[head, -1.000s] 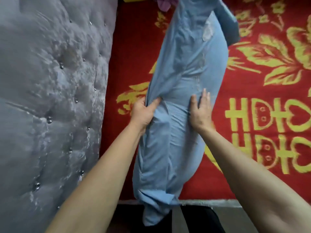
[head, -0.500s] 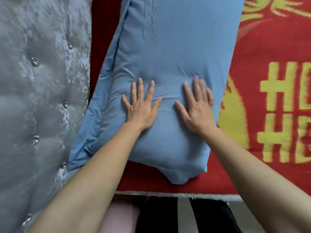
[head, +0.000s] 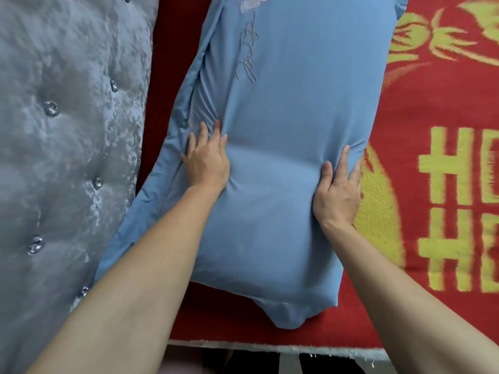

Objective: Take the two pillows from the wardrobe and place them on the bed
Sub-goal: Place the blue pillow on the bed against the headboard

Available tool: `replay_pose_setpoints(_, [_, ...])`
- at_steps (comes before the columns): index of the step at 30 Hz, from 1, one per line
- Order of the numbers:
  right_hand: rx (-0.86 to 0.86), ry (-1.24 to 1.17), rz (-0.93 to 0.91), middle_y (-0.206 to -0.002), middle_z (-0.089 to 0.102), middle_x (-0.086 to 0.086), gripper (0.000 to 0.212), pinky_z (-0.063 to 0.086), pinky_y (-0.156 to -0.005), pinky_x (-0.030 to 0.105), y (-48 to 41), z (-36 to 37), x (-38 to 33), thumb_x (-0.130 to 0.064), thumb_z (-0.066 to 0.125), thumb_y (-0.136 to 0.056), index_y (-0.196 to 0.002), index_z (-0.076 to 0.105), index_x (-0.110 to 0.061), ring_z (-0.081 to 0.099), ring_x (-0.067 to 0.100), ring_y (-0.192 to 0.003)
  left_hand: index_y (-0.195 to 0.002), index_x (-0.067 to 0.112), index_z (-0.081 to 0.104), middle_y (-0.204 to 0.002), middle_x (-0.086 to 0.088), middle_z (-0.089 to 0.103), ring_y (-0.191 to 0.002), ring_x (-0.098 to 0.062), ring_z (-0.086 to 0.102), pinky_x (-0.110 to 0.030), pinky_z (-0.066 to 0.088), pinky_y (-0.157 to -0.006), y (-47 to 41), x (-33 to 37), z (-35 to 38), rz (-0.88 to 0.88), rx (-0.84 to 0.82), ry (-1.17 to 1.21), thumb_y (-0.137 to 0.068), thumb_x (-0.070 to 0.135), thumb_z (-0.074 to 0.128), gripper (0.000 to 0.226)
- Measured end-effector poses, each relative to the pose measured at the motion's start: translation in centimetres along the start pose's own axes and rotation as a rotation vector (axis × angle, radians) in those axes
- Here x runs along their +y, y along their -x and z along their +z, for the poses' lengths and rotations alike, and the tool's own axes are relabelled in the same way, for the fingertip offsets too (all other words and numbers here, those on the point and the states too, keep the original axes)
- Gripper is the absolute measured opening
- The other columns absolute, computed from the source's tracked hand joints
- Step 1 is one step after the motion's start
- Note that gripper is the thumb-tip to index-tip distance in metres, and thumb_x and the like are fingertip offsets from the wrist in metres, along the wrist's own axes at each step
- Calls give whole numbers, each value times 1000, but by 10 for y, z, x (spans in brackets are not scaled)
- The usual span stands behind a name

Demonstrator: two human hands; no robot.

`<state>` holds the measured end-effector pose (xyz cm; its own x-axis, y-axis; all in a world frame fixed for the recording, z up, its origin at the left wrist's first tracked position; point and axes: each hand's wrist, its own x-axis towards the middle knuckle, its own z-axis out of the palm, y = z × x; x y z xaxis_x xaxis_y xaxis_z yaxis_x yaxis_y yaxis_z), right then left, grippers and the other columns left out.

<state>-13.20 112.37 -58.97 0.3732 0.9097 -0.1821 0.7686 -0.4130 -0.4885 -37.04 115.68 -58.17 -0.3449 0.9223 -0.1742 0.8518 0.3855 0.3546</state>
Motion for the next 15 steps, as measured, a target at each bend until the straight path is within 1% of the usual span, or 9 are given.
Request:
replay_pose_setpoints(2, [64,-54,-82,-159,30,19,50,30,-112,40,1,-4,-6,-33,39,-106,-155,30,-24,36,37,-141,-143,12,48,-147,-15,48,-135,-36,45,-46,38,-109,5,6,-10,33,122,139,-105,29,37,43])
replay_pose_setpoints(4, [125,-156,-119,-154,41,17,46,33,-112,38,2,-10,-11,-28,42,-106,-151,39,-19,40,33,-140,-130,2,60,-126,-20,65,-112,-38,63,-42,47,-91,12,15,-25,88,309,186,-103,21,45,36])
replay_pose_setpoints(5, [147,-203,-119,-151,46,15,45,34,-112,37,2,-14,-14,-26,42,-106,-150,42,-18,41,32,-140,-124,0,64,-115,-21,70,-101,-38,68,-41,49,-83,16,18,-32,121,391,179,-101,18,48,33])
replay_pose_setpoints(6, [164,-246,-122,-149,49,14,43,35,-111,37,3,-18,-18,-25,43,-106,-148,44,-16,44,30,-139,-119,-1,67,-107,-20,73,-93,-38,70,-41,50,-77,19,21,-40,149,451,172,-100,17,50,31])
replay_pose_setpoints(8, [204,-329,-155,-143,55,13,41,38,-110,36,1,-25,-33,-22,44,-106,-145,49,-11,48,30,-136,-114,0,69,-98,-21,75,-85,-40,70,-42,48,-70,20,24,-57,158,524,162,-100,18,49,30])
replay_pose_setpoints(11, [255,-397,-233,-142,56,11,40,38,-109,34,-9,-27,-64,-22,44,-105,-142,51,-11,51,28,-134,-107,2,70,-86,-25,73,-78,-45,66,-46,41,-63,4,19,-81,66,602,143,-102,26,45,35])
replay_pose_setpoints(13, [228,-357,-252,-150,48,12,43,36,-110,34,-23,-22,-87,-30,41,-106,-146,47,-19,45,28,-137,-103,3,68,-88,-25,71,-80,-46,63,-47,36,-66,-13,9,-91,38,620,118,-103,29,40,38])
replay_pose_setpoints(14, [181,-304,-251,-156,39,13,45,34,-110,35,-32,-16,-97,-34,39,-106,-149,43,-24,42,30,-139,-106,2,66,-96,-26,71,-86,-46,63,-46,37,-69,-23,1,-93,24,588,100,-103,29,38,39])
replay_pose_setpoints(15, [118,-239,-251,-160,30,15,47,34,-110,38,-40,-10,-105,-37,37,-105,-151,39,-27,39,33,-140,-114,2,63,-110,-25,68,-96,-45,62,-47,40,-76,-33,-8,-93,-8,520,77,-103,29,35,40])
